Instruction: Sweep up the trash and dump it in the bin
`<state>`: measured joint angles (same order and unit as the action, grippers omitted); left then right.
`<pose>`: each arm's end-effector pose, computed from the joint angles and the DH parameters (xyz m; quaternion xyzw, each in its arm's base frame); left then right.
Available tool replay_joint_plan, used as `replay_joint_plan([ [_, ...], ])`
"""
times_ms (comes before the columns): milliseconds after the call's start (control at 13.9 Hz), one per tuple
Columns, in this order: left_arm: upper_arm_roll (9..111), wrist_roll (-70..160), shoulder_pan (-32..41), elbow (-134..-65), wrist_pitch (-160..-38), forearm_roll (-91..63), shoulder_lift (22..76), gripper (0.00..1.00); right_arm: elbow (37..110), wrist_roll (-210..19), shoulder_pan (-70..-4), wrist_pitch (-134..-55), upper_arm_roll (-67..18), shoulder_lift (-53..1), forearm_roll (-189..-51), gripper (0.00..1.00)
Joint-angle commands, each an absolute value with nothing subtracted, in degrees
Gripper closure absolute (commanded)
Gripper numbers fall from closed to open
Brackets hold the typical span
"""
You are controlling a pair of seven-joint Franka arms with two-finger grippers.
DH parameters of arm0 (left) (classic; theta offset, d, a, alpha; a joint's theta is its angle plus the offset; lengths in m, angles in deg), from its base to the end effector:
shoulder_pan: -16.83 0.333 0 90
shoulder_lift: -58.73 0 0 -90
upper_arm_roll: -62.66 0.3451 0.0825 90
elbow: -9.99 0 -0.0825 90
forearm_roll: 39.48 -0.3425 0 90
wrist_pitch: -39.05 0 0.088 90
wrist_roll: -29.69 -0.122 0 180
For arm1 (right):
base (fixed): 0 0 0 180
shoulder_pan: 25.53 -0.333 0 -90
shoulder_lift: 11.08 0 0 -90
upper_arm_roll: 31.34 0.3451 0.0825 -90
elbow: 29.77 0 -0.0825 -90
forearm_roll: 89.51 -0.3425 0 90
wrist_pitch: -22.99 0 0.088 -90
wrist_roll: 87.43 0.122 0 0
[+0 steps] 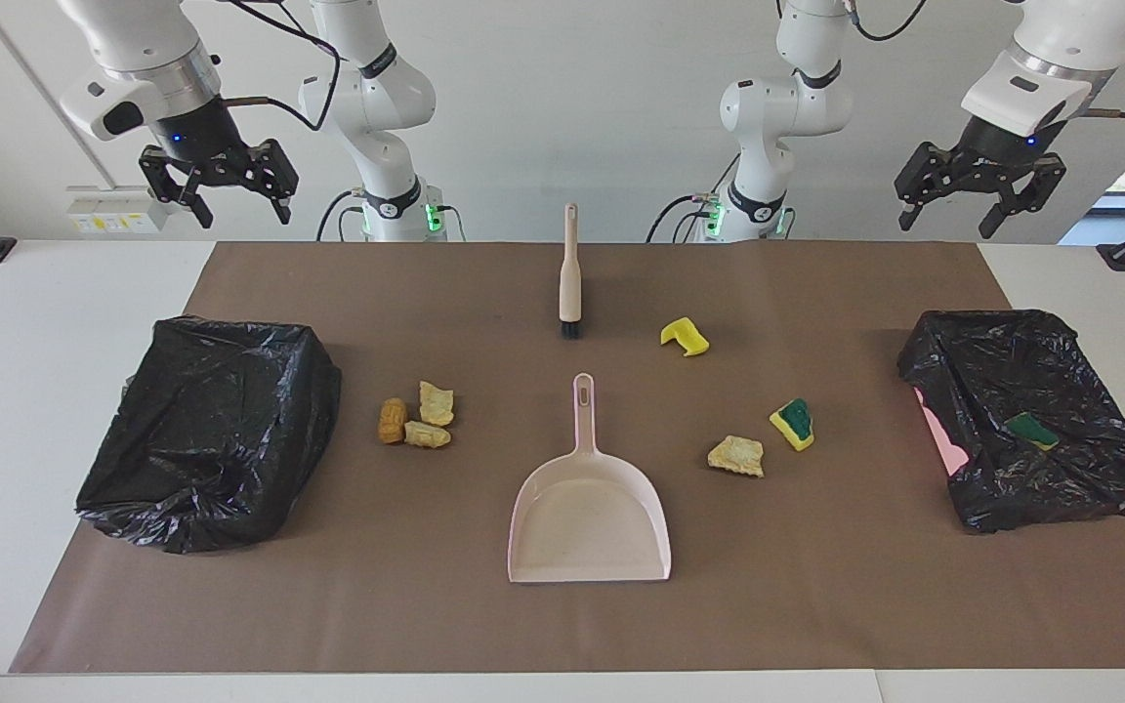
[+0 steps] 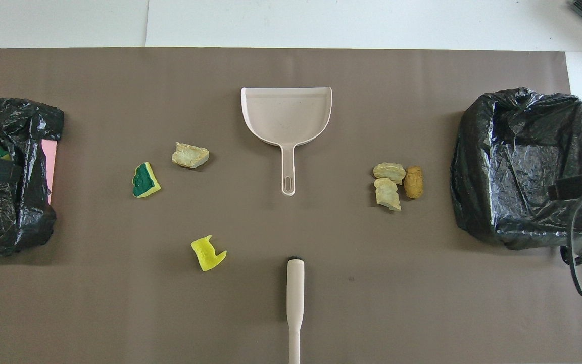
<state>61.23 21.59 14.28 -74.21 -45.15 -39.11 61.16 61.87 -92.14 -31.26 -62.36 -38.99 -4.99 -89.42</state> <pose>0.4868 -0.0351 0.6938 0.9942 -0.1056 0.0213 0.0019 0.4680 -0.0203 0.6709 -0.9997 -0.0247 0.0019 0.0064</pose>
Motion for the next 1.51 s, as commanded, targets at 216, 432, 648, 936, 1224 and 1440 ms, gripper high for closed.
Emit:
replay_joint_plan([
  [216,61.2,21.9,14.5,-75.4,-44.5,-38.8,62.5,0.0,61.9,-91.6,-30.9,-62.4,-38.7,-4.7,-89.7,0.0],
  [432,61.3,22.0,14.8,-75.4,-44.7,-38.8,62.5,0.0,61.9,-91.5,-30.9,-62.3,-38.8,-4.7,-89.8,0.0],
  [648,61.6,22.0,15.0,-75.4,-45.1,-38.8,62.5,0.0,61.9,-91.6,-30.9,-62.4,-38.7,-4.7,-89.7,0.0],
  [936,61.9,22.1,15.1,-74.7,-44.2,-38.6,62.2,0.0,61.9,-91.6,-30.9,-62.4,-38.7,-4.7,-89.8,0.0],
  [1224,61.6,22.1,14.6,-71.9,-39.8,-38.7,60.8,0.0,61.9,-91.4,-30.9,-62.4,-38.8,-4.7,-89.7,0.0],
  [1440,60.9,22.3,13.9,-73.4,-40.8,-38.7,61.9,0.0,62.0,-91.6,-30.8,-62.3,-38.8,-4.7,-89.4,0.0],
])
